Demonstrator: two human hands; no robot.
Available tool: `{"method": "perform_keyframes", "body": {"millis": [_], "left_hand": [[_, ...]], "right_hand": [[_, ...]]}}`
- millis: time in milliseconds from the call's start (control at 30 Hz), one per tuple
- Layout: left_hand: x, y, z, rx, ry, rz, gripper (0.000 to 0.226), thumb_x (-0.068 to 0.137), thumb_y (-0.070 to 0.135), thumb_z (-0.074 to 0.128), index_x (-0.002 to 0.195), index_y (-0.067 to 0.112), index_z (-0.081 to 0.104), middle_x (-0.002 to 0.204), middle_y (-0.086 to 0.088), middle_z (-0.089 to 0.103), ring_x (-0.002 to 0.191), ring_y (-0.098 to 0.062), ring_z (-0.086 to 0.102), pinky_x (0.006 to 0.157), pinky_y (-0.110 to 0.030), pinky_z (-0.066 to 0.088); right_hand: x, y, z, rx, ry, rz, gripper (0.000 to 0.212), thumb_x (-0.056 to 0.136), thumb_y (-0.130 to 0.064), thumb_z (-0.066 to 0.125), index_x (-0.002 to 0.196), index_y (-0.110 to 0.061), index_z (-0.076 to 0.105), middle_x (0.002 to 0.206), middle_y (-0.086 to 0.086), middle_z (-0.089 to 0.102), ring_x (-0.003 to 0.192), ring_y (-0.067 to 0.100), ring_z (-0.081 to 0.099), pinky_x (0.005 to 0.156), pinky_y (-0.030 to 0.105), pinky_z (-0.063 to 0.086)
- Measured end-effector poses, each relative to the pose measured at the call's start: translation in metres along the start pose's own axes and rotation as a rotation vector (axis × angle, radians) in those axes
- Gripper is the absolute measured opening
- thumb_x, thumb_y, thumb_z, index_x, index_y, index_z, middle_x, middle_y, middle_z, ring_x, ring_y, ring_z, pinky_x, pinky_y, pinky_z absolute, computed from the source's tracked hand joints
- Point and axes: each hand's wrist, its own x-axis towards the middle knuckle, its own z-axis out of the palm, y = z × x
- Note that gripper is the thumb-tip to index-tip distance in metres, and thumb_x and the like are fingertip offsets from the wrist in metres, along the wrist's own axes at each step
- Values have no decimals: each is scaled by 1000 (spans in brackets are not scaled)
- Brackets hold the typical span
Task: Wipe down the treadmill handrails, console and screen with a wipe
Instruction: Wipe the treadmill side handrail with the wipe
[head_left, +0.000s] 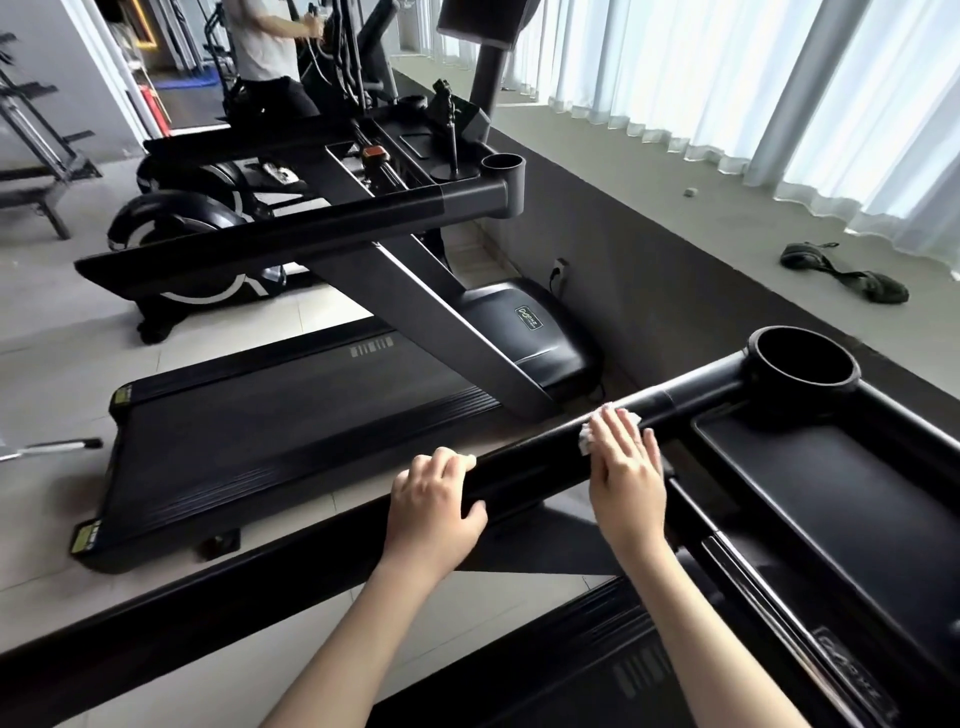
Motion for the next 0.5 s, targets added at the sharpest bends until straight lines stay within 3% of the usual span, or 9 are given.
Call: {"method": "perform_keyframes", "body": {"millis": [67, 133, 267, 433, 500], "left_hand": [[-1, -1, 3, 9, 43, 3, 40, 71, 32, 68, 107, 14, 67, 100, 2, 63, 92, -27, 61, 76, -41, 47], [-1, 0, 4, 11, 79, -1, 40, 67, 37, 65, 99, 15, 68, 93, 3, 63, 82, -25, 62, 68, -40, 49], [-1, 3, 3, 15, 86, -11, 38, 66, 38, 65, 96, 15, 68, 91, 4, 63, 79, -25, 62, 66, -39, 49], [-2, 6, 1, 6, 70, -39, 38, 66, 37, 65, 96, 14, 68, 92, 4, 64, 79, -25, 62, 66, -39, 50], [-2, 8, 2, 3, 71, -52, 38, 65, 36, 65, 96, 14, 68, 91, 4, 64, 78, -25, 62, 67, -38, 49]], "right_hand": [[0, -3, 3, 27, 23, 133, 42, 94, -14, 40, 128, -6, 62, 139, 9, 54, 134, 25, 43, 113, 41, 24], [-8, -16, 9, 58, 40, 152, 41, 93, -10, 44, 131, -3, 58, 141, 12, 51, 135, 28, 42, 114, 37, 22], [-14, -13, 8, 25, -5, 2, 43, 96, -16, 35, 129, -6, 60, 139, 10, 54, 133, 26, 44, 114, 35, 19], [17, 11, -2, 31, 10, 143, 49, 95, -26, 30, 123, -5, 64, 134, 12, 58, 132, 30, 47, 113, 40, 20], [18, 6, 0, 47, -2, 54, 45, 95, -24, 33, 117, -4, 67, 130, 14, 61, 128, 32, 51, 112, 42, 25]]}}
